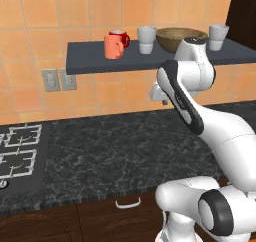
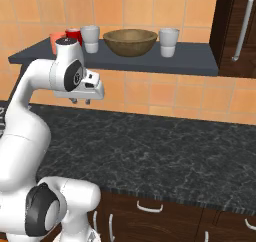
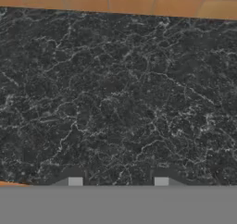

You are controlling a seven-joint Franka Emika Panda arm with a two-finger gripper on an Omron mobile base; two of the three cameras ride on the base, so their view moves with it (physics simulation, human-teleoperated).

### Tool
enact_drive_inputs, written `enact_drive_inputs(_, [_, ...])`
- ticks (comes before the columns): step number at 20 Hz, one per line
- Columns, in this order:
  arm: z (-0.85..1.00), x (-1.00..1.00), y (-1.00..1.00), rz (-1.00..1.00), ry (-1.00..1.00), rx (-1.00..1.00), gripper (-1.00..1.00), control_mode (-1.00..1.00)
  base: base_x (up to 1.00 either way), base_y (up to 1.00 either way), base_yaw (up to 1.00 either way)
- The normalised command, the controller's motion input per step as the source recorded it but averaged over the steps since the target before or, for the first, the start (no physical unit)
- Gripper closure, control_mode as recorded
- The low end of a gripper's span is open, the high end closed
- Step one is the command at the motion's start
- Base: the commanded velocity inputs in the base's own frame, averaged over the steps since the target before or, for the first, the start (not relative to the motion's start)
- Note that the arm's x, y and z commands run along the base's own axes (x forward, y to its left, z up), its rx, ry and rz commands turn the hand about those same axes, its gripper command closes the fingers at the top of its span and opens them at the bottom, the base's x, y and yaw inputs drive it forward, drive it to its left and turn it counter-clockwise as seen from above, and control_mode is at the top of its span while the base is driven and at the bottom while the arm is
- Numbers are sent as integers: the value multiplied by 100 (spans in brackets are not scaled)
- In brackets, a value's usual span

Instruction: Gather all objects into one cabinet and sort the glasses and bowls to opposite sides.

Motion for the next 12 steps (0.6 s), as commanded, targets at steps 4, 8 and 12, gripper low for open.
enact_drive_inputs(4, [31, -30, 0, 1, -7, 0, -100, -100, 0, 0, 0])
enact_drive_inputs(8, [99, -85, -4, 0, -42, 0, -100, -100, 0, 0, 0])
enact_drive_inputs(12, [76, -83, -22, 0, -31, 0, -100, -100, 0, 0, 0])
